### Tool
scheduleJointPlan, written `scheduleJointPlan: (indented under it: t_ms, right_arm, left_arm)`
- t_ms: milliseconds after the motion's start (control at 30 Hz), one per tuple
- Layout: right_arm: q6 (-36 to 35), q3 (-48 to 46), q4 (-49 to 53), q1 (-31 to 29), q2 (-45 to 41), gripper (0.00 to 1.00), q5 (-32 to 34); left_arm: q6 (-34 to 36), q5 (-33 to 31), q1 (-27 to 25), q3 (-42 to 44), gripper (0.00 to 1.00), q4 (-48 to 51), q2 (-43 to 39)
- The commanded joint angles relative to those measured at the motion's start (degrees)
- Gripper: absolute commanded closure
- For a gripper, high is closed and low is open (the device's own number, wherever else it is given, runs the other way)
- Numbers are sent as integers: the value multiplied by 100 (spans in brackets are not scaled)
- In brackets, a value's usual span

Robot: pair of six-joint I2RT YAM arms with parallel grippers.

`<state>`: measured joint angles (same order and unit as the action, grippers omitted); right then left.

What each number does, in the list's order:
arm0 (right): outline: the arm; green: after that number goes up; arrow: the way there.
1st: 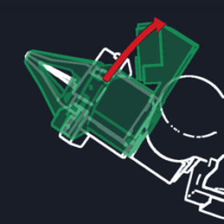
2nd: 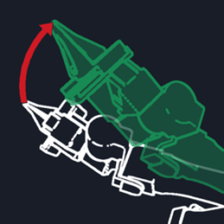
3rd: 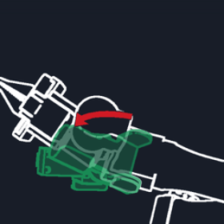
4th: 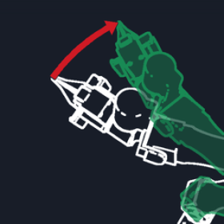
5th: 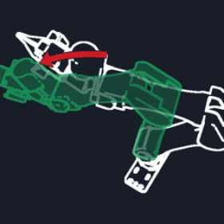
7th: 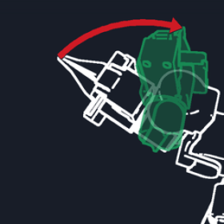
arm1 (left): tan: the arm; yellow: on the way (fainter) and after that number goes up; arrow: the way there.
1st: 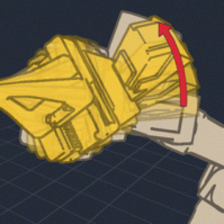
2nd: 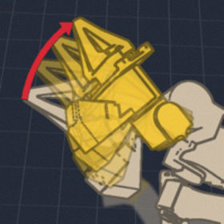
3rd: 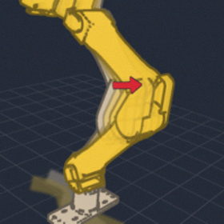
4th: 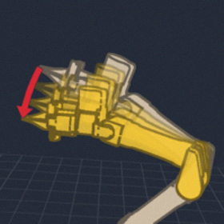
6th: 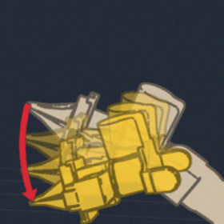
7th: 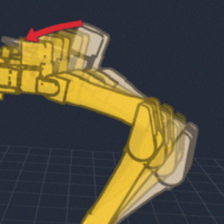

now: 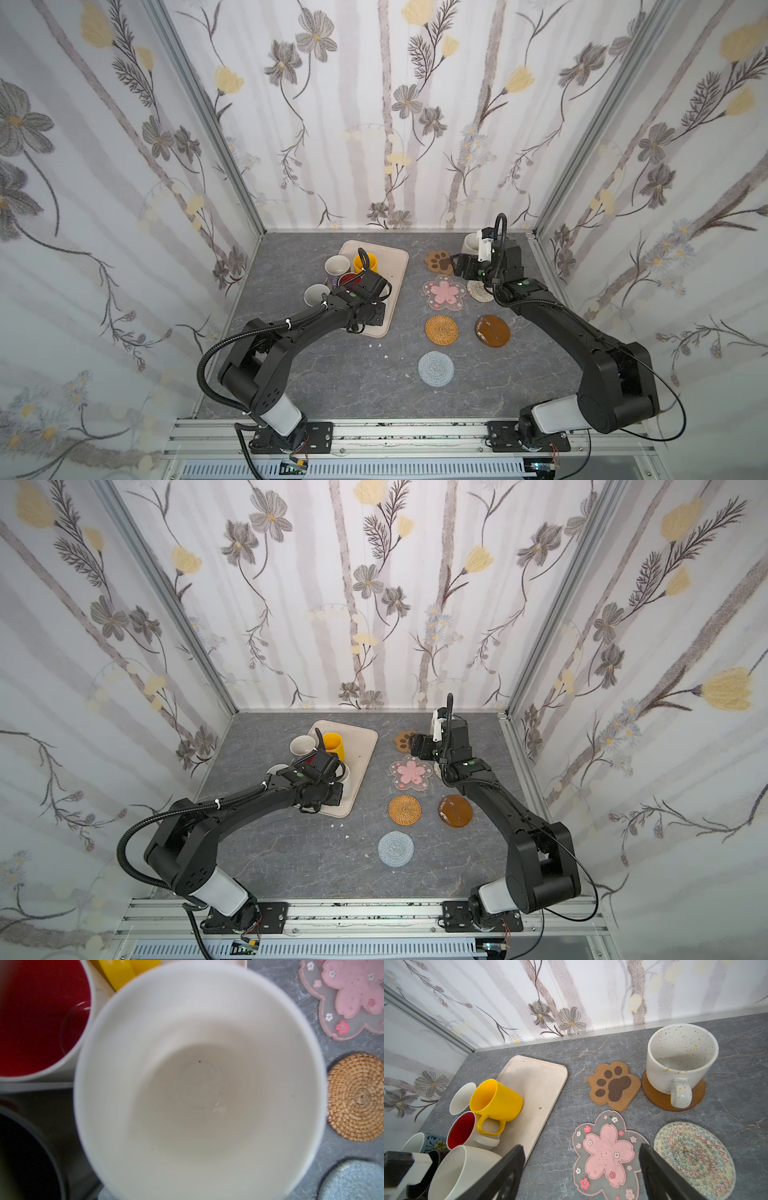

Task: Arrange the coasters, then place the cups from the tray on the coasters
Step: 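Grasp the plain white mug with the left gripper while the right draws back, then lift the plain white mug and carry it toward the paw coaster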

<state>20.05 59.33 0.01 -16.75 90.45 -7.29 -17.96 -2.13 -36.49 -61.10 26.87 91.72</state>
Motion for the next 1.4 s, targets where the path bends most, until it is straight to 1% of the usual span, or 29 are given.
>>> scheduleJointPlan:
  t_ms: [0, 200, 300, 400, 633, 767, 867, 1000, 1367]
  right_arm:
    - [82, -31, -238, -19, -222, 13, -156]
    - [191, -435, -280, -17, -624, 12, -318]
    - [273, -681, -366, -10, -842, 7, -519]
    - [366, -888, -436, 5, -1038, 1, -766]
    - [532, -1354, -496, 226, -1569, 0, -922]
    - [739, -1569, -542, 443, -1886, 0, -787]
    - [771, -1935, -583, 477, -2140, 0, -482]
    - [867, -2262, -772, 480, -2384, 0, -281]
    - [1000, -2547, -1016, 480, -2526, 0, -55]
  left_arm:
    - [72, -95, -97, -200, 100, -53, -144]
    - [204, -127, -267, -710, 100, 33, -34]
    - [340, -125, -322, -1140, 100, 62, 173]
    - [544, -154, -347, -1703, 100, 72, 533]
    - [847, -129, -378, -3003, 100, 107, 1648]
    - [912, -162, -385, -3799, 100, 125, 2378]
    - [951, -160, -390, -4472, 100, 125, 2939]
    - [1009, -182, -397, -5293, 100, 134, 3601]
    - [1330, -362, -421, -7326, 100, 169, 5084]
